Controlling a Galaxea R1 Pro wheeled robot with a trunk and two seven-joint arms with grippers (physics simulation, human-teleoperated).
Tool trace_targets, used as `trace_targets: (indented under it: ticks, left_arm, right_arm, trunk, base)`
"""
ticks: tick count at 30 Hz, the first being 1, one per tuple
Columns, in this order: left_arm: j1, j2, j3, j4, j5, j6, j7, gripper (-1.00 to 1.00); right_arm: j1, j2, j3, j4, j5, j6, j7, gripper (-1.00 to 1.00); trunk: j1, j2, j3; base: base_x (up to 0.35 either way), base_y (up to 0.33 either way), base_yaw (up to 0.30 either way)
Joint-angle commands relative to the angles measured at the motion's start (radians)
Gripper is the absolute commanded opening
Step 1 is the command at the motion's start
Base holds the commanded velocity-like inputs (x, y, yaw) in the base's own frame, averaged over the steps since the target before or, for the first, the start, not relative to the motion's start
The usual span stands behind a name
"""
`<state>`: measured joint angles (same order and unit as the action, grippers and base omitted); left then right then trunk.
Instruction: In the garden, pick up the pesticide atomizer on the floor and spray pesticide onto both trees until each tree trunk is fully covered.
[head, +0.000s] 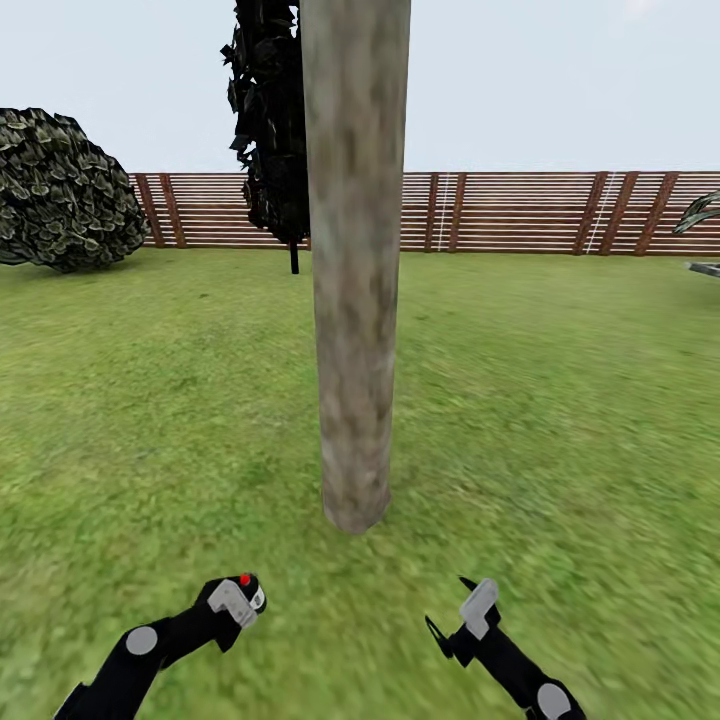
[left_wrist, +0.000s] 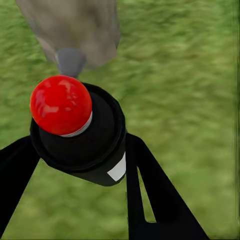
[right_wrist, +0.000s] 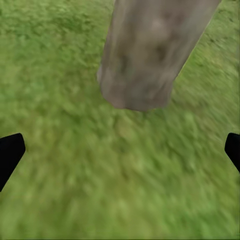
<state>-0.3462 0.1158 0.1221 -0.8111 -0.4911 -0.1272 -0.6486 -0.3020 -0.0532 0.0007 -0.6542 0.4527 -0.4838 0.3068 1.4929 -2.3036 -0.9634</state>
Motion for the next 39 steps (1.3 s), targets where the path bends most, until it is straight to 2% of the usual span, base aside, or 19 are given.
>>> trace_targets:
  ticks: [1,10,11,13,16,19,20,23,24,28,33,35,39]
  left_arm:
    - [-0.006,-0.001,-0.002,0.005,-0.016,-0.003,-0.01,-1.0]
    - [-0.057,-0.017,-0.053,0.03,-0.07,0.047,-0.06,-1.0]
    - [-0.083,-0.018,-0.168,0.03,-0.209,0.099,-0.19,-1.0]
    - [-0.094,-0.018,-0.175,0.03,-0.213,0.11,-0.221,-1.0]
    - [-0.101,-0.022,-0.18,0.029,-0.22,0.118,-0.266,-1.0]
    - [-0.103,-0.025,-0.181,0.029,-0.225,0.12,-0.277,-1.0]
    - [-0.103,-0.026,-0.181,0.029,-0.235,0.12,-0.278,-1.0]
    - [-0.103,-0.041,-0.181,0.029,-0.283,0.122,-0.28,-1.0]
    - [-0.104,-0.054,-0.18,0.029,-0.31,0.123,-0.281,-1.0]
    - [-0.105,-0.09,-0.18,0.028,-0.343,0.124,-0.281,-1.0]
    - [-0.105,-0.114,-0.18,0.027,-0.375,0.14,-0.281,-1.0]
    - [-0.105,-0.12,-0.18,0.025,-0.38,0.147,-0.281,-1.0]
    - [-0.117,-0.131,-0.18,0.024,-0.383,0.15,-0.281,-1.0]
  right_arm:
    - [-0.001,0.0,0.0,-0.006,0.003,-0.002,0.008,1.0]
    - [-0.01,0.003,-0.001,-0.056,0.002,0.039,0.058,1.0]
    - [-0.012,0.005,0.0,-0.153,0.002,0.052,0.433,1.0]
    - [-0.02,0.007,0.008,-0.17,0.001,0.068,0.436,1.0]
    - [-0.033,0.008,0.066,-0.183,0.001,0.084,0.438,1.0]
    - [-0.039,0.01,0.097,-0.186,0.0,0.088,0.438,1.0]
    - [-0.042,0.01,0.101,-0.187,0.0,0.089,0.438,-1.0]
    - [-0.046,0.02,0.108,-0.187,0.0,0.089,0.439,-1.0]
    - [-0.047,0.032,0.109,-0.188,0.0,0.09,0.439,-1.0]
    - [-0.048,0.049,0.11,-0.188,0.0,0.09,0.439,-1.0]
    - [-0.048,0.062,0.125,-0.188,0.0,0.09,0.457,-1.0]
    - [-0.048,0.07,0.132,-0.189,0.0,0.09,0.497,-1.0]
    - [-0.049,0.078,0.135,-0.189,0.0,0.09,0.523,-1.0]
  trunk:
    - [0.0,0.0,-0.001]
    - [0.0,0.0,-0.001]
    - [0.0,0.0,-0.001]
    - [0.0,0.0,-0.001]
    - [0.0,0.0,-0.001]
    - [0.0,0.0,-0.001]
    - [0.0,0.0,-0.001]
    - [0.0,0.0,-0.001]
    - [0.0,0.0,-0.001]
    - [0.0,0.0,-0.001]
    - [0.0,0.0,-0.001]
    - [0.0,0.0,-0.001]
    - [0.0,0.0,-0.001]
  base:
    - [0.0,0.0,0.0]
    - [0.0,0.0,0.0]
    - [0.0,0.0,0.0]
    - [0.0,0.0,0.0]
    - [0.0,0.0,0.0]
    - [0.0,0.0,0.0]
    - [0.0,0.0,0.0]
    - [0.0,0.0,0.0]
    - [0.0,0.0,0.0]
    - [0.0,0.0,0.0]
    - [0.0,0.0,0.0]
    - [0.0,0.0,0.0]
    - [0.0,0.0,0.0]
